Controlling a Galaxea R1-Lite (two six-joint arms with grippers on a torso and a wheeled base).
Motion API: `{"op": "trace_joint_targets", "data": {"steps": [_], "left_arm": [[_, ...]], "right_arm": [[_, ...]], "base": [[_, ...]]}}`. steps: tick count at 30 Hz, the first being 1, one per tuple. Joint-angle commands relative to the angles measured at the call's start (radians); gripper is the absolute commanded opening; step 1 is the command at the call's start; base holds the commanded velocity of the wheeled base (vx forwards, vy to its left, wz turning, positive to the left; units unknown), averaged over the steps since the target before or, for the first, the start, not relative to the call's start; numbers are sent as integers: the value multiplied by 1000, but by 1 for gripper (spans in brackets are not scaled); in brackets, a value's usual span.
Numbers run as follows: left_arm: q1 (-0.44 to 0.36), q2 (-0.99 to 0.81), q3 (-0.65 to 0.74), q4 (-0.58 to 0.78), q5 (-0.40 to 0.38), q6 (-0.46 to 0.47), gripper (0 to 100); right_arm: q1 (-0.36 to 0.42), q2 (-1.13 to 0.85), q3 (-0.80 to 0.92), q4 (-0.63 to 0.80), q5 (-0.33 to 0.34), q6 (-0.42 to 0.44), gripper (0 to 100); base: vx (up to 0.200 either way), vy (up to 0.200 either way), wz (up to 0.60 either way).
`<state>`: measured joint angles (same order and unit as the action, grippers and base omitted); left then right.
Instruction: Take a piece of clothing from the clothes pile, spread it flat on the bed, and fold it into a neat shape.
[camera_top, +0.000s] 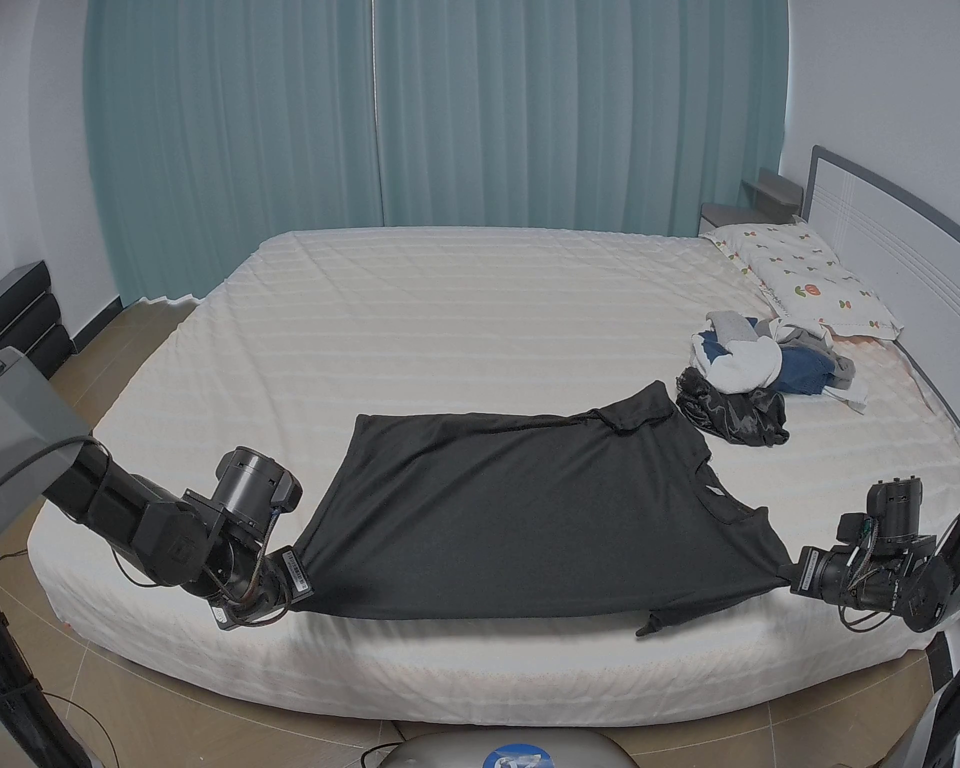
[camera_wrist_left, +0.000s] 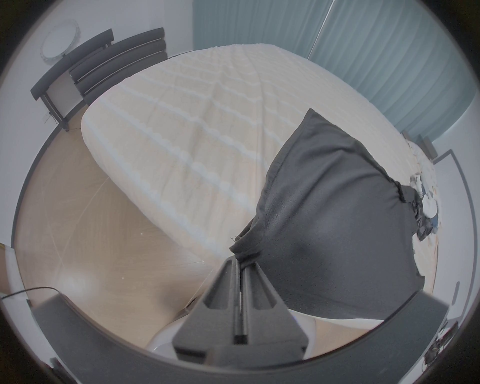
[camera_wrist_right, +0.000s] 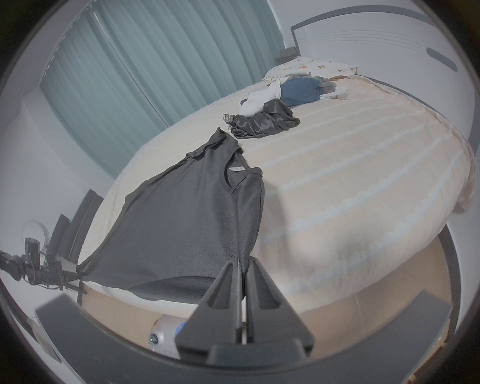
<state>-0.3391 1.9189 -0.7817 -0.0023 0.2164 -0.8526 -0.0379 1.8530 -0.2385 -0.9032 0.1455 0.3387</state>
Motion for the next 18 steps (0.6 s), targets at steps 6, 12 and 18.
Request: {"op": "trace_joint_targets", "data": {"steps": [6,12,18], "left_arm": [[-11,-44,10,84,0,47,0],[-29,-31,16,136,-3,70,0],[-38,22,12,136,-8,69,0]], "right_arm": [[-57,-156,-38,194,37,-83,0],[-77,-195,-82,382,54,-145,0],[-93,-112,-93,391,74,-158,0]], "base": [[0,0,0],[0,0,0],[0,0,0]]}}
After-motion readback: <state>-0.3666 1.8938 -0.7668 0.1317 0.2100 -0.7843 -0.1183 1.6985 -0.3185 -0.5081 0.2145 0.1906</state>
